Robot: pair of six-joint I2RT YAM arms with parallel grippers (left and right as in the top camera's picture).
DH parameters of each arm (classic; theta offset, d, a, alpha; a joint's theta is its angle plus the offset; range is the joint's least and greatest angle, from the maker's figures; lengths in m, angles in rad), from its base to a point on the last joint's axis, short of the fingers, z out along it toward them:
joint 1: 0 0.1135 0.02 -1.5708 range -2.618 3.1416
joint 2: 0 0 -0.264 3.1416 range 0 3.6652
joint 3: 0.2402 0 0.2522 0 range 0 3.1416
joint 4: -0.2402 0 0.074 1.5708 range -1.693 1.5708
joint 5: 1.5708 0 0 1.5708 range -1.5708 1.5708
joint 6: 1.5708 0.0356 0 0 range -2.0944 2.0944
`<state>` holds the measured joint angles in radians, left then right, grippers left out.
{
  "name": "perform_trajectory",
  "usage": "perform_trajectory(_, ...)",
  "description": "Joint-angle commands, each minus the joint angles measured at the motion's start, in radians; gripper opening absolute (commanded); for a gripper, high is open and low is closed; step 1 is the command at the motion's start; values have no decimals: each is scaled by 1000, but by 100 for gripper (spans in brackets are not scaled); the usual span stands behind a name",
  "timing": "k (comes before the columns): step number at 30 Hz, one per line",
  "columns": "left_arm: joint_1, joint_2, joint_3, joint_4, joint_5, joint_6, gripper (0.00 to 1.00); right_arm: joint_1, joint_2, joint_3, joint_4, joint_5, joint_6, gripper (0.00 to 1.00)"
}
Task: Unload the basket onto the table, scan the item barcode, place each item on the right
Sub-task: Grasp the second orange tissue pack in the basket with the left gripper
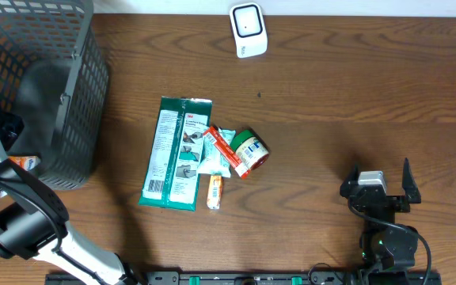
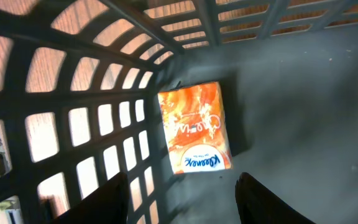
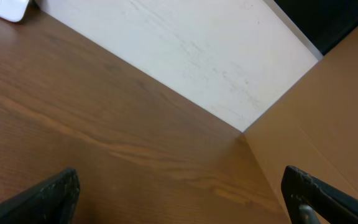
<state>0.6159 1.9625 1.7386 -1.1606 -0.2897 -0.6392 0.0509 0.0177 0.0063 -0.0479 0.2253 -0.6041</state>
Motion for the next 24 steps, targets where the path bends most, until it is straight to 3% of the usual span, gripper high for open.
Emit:
perform_trajectory(1,-2,40,-17,3,-6,-10,56,7,-2,0,-4,10,-6,99)
perform_trajectory(13,-15,77,-23,32,-6,-9,55,7,-2,0,-4,10,-6,99)
perform_trajectory(16,-15,77,-38,56,-6,-9,47,7,-2,0,-4,10,-6,99)
perform_trajectory(24,-22,77,-128,162,-6,-9,45,7,-2,0,-4,10,-6,99)
